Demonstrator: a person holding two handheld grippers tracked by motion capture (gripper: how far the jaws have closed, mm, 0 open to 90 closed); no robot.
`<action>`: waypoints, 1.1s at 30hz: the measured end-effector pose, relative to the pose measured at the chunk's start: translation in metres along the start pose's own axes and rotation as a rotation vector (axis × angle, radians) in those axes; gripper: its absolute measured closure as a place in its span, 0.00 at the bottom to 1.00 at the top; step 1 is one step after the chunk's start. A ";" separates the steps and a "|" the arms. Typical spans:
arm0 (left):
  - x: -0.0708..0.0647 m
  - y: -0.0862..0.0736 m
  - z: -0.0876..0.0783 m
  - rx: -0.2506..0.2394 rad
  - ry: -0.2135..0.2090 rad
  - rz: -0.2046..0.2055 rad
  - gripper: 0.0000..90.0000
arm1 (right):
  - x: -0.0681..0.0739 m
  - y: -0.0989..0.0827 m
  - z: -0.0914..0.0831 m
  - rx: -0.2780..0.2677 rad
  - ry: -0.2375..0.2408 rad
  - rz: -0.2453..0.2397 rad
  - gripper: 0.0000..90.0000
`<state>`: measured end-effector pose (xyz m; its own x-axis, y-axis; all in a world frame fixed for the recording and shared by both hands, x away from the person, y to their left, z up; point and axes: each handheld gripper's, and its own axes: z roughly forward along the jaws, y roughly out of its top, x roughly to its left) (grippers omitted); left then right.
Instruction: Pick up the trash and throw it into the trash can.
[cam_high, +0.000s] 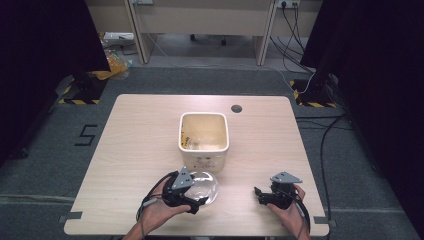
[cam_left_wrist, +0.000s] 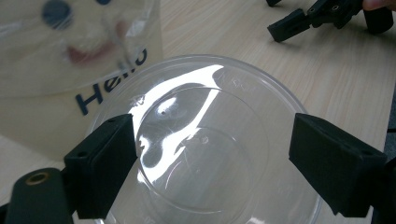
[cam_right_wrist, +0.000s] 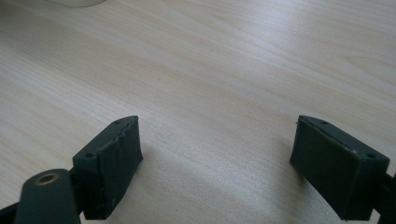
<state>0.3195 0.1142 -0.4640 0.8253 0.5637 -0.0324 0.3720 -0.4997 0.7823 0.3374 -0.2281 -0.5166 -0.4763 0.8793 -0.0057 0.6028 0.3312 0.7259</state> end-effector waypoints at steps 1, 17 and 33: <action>0.000 0.001 0.001 0.000 -0.003 0.002 0.16 | 0.000 0.000 0.000 0.000 0.000 0.000 0.18; 0.035 -0.003 -0.046 -0.071 0.044 -0.030 0.17 | 0.003 0.001 -0.002 -0.048 0.097 0.011 0.22; 0.057 -0.063 -0.040 -0.013 0.088 -0.046 0.18 | 0.042 0.017 -0.010 -0.115 0.218 -0.106 0.23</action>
<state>0.3262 0.2045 -0.4904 0.7668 0.6418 -0.0143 0.4028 -0.4636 0.7892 0.3209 -0.1889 -0.4976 -0.6670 0.7431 0.0539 0.4716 0.3651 0.8027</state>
